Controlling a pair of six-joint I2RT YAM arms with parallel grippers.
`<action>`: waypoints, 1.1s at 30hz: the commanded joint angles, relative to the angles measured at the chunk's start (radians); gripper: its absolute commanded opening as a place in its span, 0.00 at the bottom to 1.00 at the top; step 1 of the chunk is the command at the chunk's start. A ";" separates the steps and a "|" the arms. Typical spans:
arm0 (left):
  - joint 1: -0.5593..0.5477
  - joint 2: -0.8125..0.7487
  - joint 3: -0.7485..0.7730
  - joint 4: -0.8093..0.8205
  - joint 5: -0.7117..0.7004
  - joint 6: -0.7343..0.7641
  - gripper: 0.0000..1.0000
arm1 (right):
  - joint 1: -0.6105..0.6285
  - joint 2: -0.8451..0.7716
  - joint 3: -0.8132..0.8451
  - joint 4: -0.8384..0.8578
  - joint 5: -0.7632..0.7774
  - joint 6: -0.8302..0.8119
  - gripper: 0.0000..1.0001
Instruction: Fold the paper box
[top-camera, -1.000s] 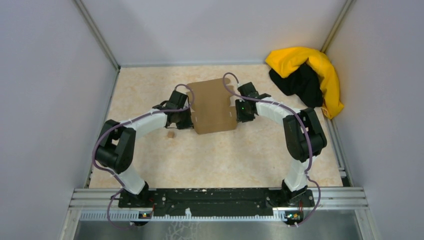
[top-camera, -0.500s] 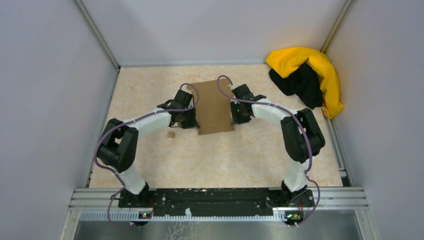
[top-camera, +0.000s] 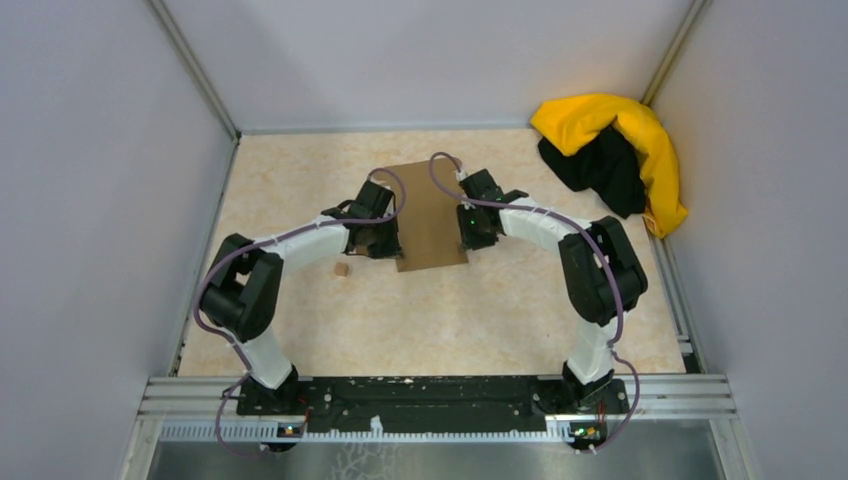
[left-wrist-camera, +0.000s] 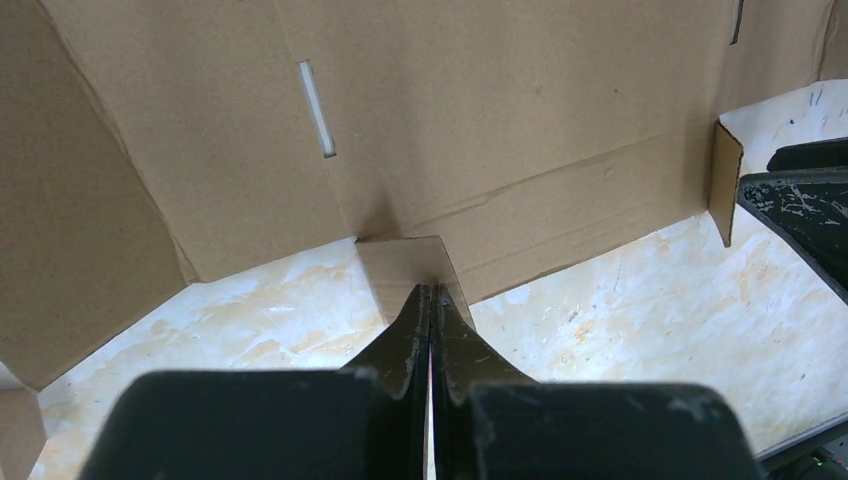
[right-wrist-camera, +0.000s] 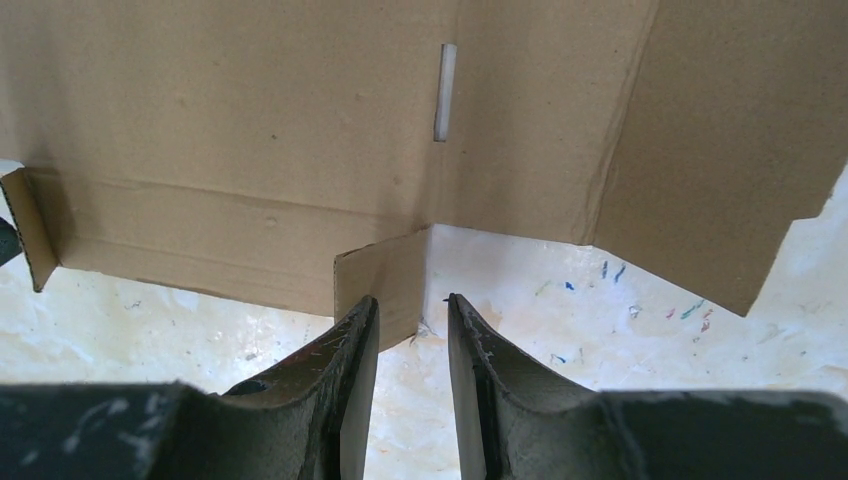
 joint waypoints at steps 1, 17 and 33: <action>-0.013 0.022 0.031 -0.002 -0.007 -0.011 0.00 | 0.031 0.020 0.064 0.027 -0.007 0.017 0.32; -0.046 0.067 0.013 0.017 -0.032 -0.031 0.00 | 0.088 0.071 0.041 0.035 0.055 0.050 0.32; -0.066 0.040 0.039 -0.003 -0.079 -0.015 0.10 | 0.131 0.016 0.041 -0.026 0.126 0.073 0.34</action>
